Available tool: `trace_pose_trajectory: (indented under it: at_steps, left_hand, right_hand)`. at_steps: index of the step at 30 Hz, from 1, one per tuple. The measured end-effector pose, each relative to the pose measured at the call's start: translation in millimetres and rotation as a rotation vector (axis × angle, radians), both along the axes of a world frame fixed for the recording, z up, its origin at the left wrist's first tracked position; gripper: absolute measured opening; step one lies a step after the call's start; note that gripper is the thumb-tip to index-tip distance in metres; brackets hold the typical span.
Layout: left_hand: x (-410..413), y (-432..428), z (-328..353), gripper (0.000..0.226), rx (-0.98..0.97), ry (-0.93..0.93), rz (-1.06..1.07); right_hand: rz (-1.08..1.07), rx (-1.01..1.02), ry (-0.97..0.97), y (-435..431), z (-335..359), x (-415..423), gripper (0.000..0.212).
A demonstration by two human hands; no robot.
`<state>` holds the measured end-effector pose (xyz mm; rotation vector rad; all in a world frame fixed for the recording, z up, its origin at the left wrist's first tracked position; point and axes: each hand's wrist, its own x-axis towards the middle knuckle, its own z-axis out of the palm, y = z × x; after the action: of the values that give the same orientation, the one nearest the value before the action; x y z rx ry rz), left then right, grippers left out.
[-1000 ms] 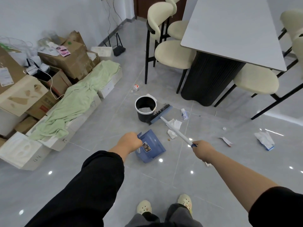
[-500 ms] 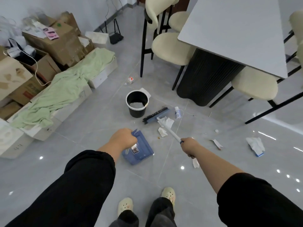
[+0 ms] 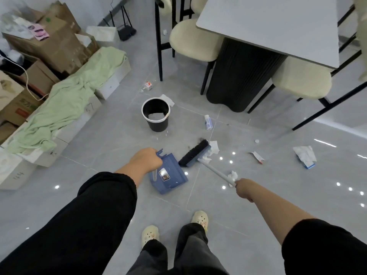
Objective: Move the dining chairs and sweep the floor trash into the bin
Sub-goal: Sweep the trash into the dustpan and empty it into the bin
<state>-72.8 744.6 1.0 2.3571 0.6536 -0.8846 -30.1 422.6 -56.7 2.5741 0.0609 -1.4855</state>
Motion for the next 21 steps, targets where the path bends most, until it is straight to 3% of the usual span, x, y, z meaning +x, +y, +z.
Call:
trace_pose_trajectory:
  at_steps: [4, 8, 14, 21]
  left_hand:
    - [-6.9, -10.3, 6.3, 0.014, 0.003, 0.008, -0.024]
    - [-14.5, -17.5, 6.1, 0.01, -0.012, 0.011, -0.003]
    - [-27.0, -29.6, 1.8, 0.018, -0.013, -0.002, 0.0]
    - [-22.5, -53.9, 6.3, 0.018, -0.013, -0.01, -0.004]
  right_hand:
    - [-0.046, 0.062, -0.093, -11.1, 24.9, -9.7, 0.045]
    - [0.041, 0.093, -0.159, -2.1, 35.6, -12.9, 0.038]
    - [-0.003, 0.051, -0.072, 22.4, 0.6, 1.1, 0.047]
    - [0.029, -0.082, -0.062, -40.8, 2.5, -18.2, 0.057]
